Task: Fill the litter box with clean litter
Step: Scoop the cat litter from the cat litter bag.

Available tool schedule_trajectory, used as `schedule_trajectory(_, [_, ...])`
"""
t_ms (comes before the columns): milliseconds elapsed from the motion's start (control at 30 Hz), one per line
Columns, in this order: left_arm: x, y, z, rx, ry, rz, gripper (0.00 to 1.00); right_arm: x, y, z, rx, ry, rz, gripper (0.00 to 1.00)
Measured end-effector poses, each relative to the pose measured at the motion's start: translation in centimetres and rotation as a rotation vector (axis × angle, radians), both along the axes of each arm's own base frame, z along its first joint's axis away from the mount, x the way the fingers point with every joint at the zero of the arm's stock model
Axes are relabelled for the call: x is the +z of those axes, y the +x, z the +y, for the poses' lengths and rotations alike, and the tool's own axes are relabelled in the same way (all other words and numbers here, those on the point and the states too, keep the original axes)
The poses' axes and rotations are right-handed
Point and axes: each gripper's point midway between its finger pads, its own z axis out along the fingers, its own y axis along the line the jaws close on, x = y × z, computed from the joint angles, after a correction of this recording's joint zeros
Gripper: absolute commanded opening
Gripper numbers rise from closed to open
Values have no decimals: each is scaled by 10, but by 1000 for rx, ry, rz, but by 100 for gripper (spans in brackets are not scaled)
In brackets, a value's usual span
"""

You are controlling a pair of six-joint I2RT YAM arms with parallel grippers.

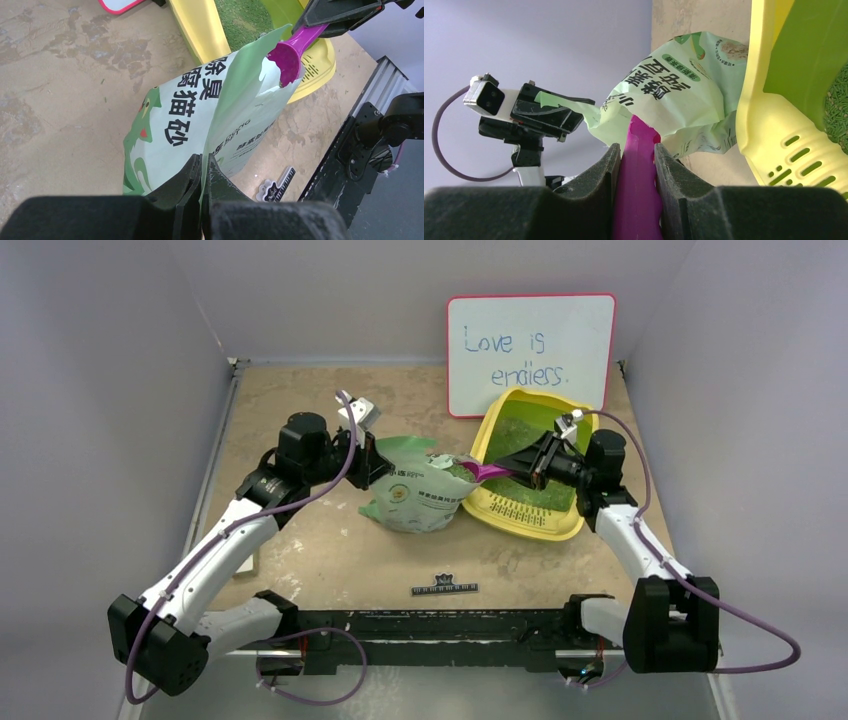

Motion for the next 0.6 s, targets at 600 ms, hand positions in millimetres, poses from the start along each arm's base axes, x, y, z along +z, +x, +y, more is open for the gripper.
schedule_trajectory(600, [1, -6, -3, -32, -11, 11, 0, 4, -1, -7, 7, 30, -1, 0])
